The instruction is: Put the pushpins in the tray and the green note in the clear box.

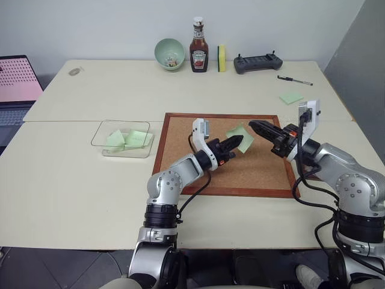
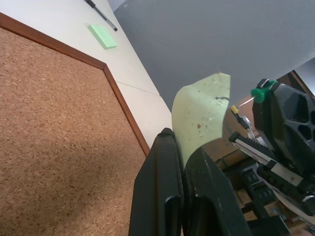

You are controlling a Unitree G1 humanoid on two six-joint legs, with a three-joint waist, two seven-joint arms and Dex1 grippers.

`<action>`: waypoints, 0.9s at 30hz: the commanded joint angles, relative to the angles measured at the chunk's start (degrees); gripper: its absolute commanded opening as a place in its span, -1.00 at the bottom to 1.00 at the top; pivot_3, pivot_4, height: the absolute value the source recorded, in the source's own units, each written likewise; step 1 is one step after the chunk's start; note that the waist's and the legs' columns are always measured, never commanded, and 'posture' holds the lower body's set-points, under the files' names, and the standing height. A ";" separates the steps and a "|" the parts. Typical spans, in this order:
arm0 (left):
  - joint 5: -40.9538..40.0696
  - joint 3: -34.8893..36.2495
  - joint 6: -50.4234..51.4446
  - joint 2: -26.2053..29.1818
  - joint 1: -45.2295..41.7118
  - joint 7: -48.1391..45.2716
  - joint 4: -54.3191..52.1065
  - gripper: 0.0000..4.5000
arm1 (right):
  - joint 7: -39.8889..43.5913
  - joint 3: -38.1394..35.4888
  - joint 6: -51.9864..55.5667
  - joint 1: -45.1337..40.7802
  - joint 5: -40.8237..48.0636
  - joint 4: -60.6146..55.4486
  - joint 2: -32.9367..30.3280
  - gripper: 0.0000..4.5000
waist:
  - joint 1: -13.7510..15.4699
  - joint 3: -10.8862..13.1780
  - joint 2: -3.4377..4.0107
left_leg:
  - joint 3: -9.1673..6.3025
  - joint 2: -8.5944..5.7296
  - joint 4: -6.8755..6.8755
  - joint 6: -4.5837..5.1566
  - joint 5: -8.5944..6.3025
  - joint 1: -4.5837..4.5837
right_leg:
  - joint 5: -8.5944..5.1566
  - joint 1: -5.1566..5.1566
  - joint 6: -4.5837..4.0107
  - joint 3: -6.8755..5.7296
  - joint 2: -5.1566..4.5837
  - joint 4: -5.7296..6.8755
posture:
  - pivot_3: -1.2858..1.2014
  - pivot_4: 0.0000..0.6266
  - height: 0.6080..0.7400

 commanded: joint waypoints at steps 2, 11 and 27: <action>-0.82 -0.42 -0.49 -0.47 0.25 -0.58 -1.13 -0.98 | -1.65 -3.59 -0.78 -1.84 2.40 -1.79 -1.69 -1.00 | 0.01 0.00 0.00 | 0.00 0.00 0.00 0.00 0.00 0.00 | 0.00 0.00 0.00 0.00 0.00 0.01 | 0.03 -0.52 1.00; 2.09 -6.21 0.22 4.86 3.78 -2.64 -7.96 -0.98 | 6.31 -2.90 -13.23 13.03 -15.34 -3.99 -19.26 -1.00 | 0.22 0.00 0.00 | 0.01 -0.02 -0.03 0.00 0.00 -0.04 | 0.00 0.00 0.00 0.00 0.00 -0.08 | 0.03 -0.52 1.00; 3.27 -7.88 -0.43 6.72 3.23 -3.64 -7.66 -0.98 | 11.49 6.20 -27.58 19.70 -37.72 11.49 -30.60 -1.00 | 0.02 0.01 -0.01 | 0.13 0.02 0.02 -0.01 0.01 0.14 | -0.01 0.14 0.02 0.12 0.02 -0.05 | 0.03 -0.52 1.00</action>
